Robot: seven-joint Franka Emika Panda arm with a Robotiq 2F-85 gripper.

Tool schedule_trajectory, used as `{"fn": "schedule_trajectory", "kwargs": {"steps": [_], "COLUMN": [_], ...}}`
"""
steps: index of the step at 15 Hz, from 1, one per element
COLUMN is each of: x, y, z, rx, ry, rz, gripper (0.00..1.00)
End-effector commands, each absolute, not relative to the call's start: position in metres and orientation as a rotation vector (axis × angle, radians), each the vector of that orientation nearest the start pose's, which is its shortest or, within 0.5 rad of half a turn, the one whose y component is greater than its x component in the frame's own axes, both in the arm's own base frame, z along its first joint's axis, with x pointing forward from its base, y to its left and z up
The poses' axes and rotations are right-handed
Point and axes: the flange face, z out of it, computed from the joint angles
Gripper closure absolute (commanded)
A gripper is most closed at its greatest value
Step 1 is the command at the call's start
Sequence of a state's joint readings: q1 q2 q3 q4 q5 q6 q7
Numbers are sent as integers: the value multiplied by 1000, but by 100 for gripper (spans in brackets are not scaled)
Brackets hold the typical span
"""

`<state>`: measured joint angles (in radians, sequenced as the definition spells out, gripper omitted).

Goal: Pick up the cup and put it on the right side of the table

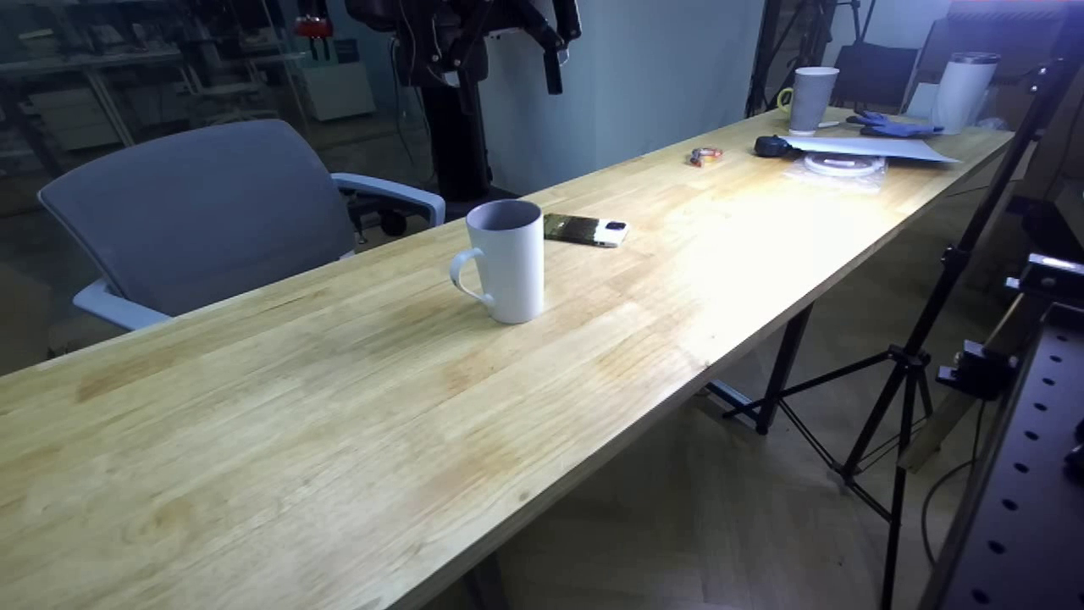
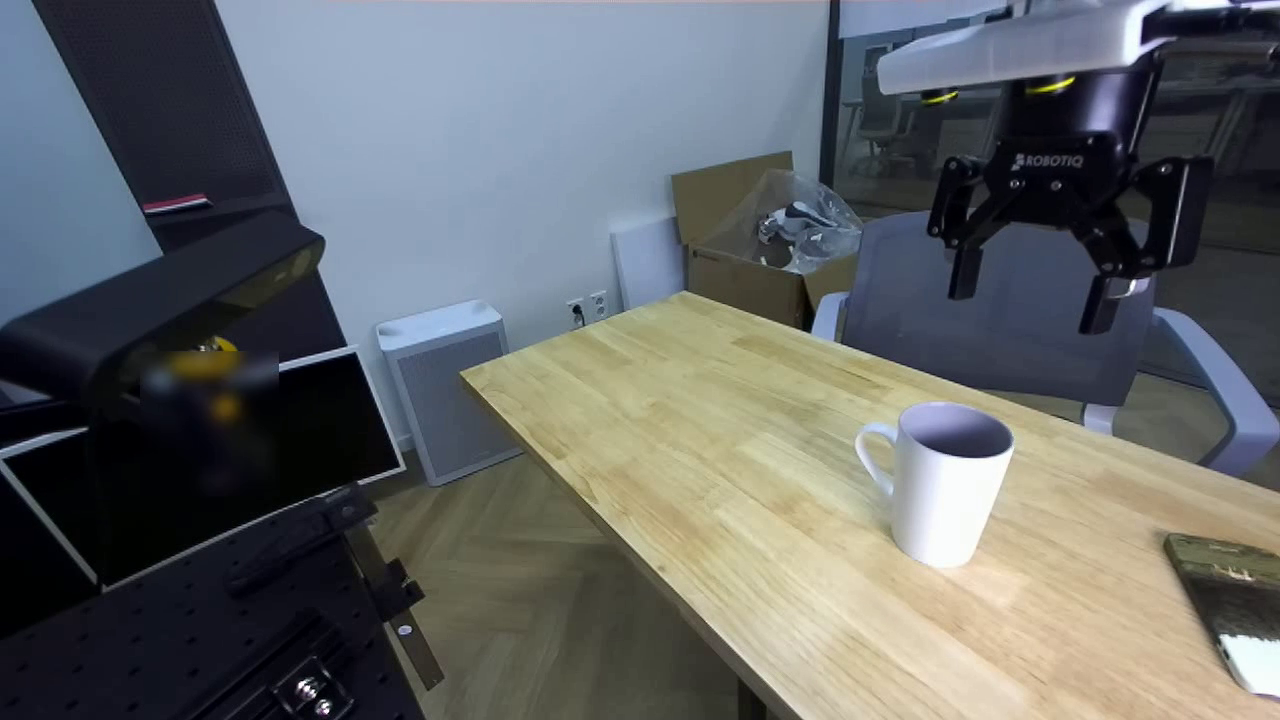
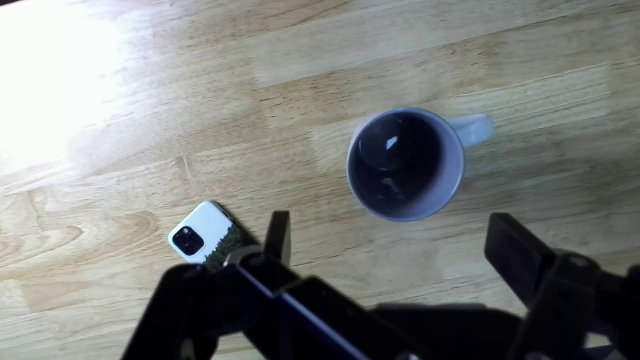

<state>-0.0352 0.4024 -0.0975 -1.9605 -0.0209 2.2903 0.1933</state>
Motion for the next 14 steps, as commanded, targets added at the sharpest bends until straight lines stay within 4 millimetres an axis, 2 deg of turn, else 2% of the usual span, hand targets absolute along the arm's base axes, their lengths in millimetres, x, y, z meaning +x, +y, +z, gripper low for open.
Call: {"fn": "schedule_trajectory", "kwargs": {"steps": [1, 9, 14], "x": [587, 564, 560], "y": [-78, -95, -108], "z": [260, 232, 224], "rx": [-3146, -3138, -3150], "ry": [530, 576, 623], "rz": [46, -12, 16], "gripper": [0, 0, 0]}}
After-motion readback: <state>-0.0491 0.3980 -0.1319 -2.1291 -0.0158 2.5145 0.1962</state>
